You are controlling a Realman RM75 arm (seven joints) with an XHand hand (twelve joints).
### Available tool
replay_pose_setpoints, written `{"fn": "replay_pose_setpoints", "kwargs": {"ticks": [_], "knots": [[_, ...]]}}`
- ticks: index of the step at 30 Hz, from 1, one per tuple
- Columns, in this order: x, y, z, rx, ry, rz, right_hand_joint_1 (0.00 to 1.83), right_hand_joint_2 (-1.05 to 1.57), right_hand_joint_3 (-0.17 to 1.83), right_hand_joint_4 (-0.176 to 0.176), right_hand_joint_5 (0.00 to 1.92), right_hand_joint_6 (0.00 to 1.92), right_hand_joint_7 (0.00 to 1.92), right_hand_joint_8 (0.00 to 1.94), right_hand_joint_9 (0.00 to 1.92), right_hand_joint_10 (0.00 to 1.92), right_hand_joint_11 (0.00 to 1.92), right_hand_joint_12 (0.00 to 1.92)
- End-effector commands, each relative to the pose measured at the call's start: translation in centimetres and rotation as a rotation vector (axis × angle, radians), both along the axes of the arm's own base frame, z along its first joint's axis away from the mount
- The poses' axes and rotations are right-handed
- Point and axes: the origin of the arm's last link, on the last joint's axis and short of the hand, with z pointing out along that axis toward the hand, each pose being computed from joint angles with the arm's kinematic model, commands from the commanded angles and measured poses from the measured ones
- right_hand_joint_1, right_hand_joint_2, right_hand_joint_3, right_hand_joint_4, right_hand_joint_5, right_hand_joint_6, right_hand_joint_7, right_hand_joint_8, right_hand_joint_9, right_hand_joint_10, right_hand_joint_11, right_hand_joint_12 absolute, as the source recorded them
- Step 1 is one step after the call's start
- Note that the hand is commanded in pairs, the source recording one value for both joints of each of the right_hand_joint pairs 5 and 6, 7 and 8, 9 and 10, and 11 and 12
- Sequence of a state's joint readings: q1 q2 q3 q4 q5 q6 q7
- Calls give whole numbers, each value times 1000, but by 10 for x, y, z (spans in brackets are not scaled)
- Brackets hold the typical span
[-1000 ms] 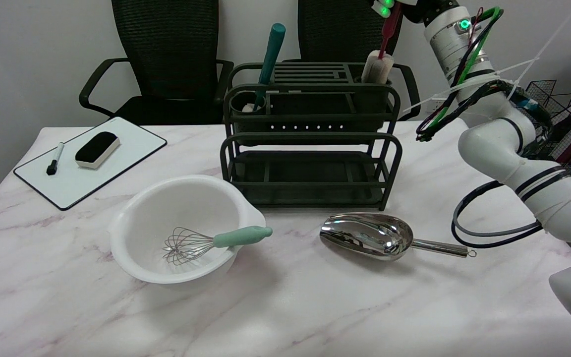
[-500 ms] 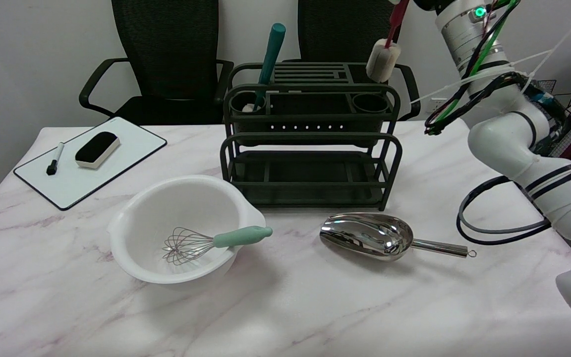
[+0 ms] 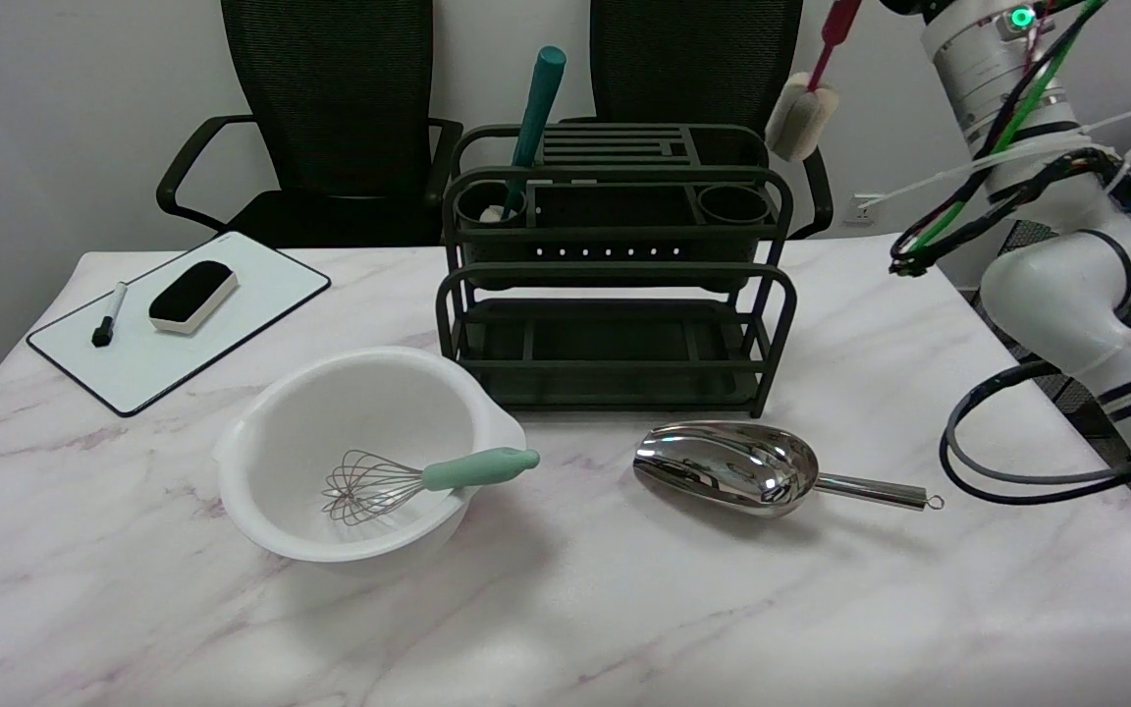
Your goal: Pick up the pink sponge bottle brush.
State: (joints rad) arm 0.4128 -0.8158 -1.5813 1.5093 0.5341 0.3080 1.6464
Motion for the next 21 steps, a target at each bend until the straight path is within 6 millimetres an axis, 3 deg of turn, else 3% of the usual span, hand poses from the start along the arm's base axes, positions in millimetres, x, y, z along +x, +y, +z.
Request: {"fn": "replay_pose_setpoints", "kwargs": {"ticks": [1,10,21], "knots": [[-13,48,31,-110,2,-66,1028,923,779,0,1920,1920,1920,1920,1920,1920,1892,1892],[-29,72,50,-171,-17,-91,1019,1014,777,0,1920,1920,1920,1920,1920,1920,1902,1902],[-38,88,37,-96,-84,-51,1007,1078,785,0,1920,1920,1920,1920,1920,1920,1902,1902]]}}
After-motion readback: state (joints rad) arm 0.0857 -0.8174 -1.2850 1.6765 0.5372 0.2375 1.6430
